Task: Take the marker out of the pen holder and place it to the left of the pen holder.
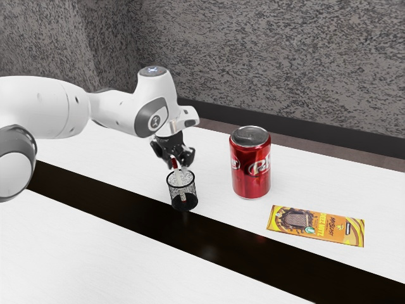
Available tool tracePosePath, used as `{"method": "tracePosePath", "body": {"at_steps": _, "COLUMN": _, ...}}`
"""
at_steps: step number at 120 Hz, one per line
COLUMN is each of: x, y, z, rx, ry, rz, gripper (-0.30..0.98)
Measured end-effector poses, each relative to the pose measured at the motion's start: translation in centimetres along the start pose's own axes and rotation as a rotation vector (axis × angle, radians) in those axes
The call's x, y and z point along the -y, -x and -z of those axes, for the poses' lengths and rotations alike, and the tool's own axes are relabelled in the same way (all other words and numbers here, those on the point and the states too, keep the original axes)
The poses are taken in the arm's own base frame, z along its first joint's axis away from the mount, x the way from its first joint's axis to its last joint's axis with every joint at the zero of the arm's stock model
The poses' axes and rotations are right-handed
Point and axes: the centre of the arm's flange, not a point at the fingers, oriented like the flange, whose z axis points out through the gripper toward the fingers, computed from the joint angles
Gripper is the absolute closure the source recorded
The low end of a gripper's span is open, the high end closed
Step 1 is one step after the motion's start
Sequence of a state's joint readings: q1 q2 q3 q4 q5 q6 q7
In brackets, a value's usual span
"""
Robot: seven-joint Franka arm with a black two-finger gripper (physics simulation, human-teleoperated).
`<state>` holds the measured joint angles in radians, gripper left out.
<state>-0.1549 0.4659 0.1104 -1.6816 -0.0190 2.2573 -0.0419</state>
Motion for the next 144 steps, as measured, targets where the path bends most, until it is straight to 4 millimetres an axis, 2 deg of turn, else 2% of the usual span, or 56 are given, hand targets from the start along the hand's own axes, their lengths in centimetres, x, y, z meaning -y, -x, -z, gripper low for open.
{"method": "tracePosePath", "body": {"at_steps": 20, "x": -0.2, "y": 0.0, "z": 0.2, "rx": -0.002, "ry": -0.003, "rz": -0.005, "gripper": 0.61}}
{"method": "tracePosePath", "body": {"at_steps": 44, "x": -0.4, "y": 0.5, "z": 1.2, "rx": -0.007, "ry": -0.003, "rz": -0.007, "gripper": 0.70}}
{"method": "tracePosePath", "body": {"at_steps": 68, "x": -2.2, "y": 1.2, "z": 6.3, "rx": -0.065, "ry": 0.003, "rz": -0.030, "gripper": 0.72}}
{"method": "tracePosePath", "body": {"at_steps": 86, "x": -1.9, "y": 1.7, "z": 10.6, "rx": -0.104, "ry": -0.012, "rz": -0.036, "gripper": 0.72}}
{"method": "tracePosePath", "body": {"at_steps": 108, "x": 1.5, "y": 2.0, "z": 13.0, "rx": -0.110, "ry": -0.055, "rz": -0.004, "gripper": 0.72}}
{"method": "tracePosePath", "body": {"at_steps": 117, "x": 3.5, "y": 2.2, "z": 13.0, "rx": -0.093, "ry": -0.068, "rz": 0.024, "gripper": 0.72}}
{"method": "tracePosePath", "body": {"at_steps": 124, "x": 6.0, "y": 2.4, "z": 12.2, "rx": -0.064, "ry": -0.079, "rz": 0.058, "gripper": 0.72}}
{"method": "tracePosePath", "body": {"at_steps": 133, "x": 9.2, "y": 2.6, "z": 9.9, "rx": -0.013, "ry": -0.091, "rz": 0.099, "gripper": 0.72}}
{"method": "tracePosePath", "body": {"at_steps": 144, "x": 11.1, "y": 2.7, "z": 7.0, "rx": 0.042, "ry": -0.096, "rz": 0.119, "gripper": 0.71}}
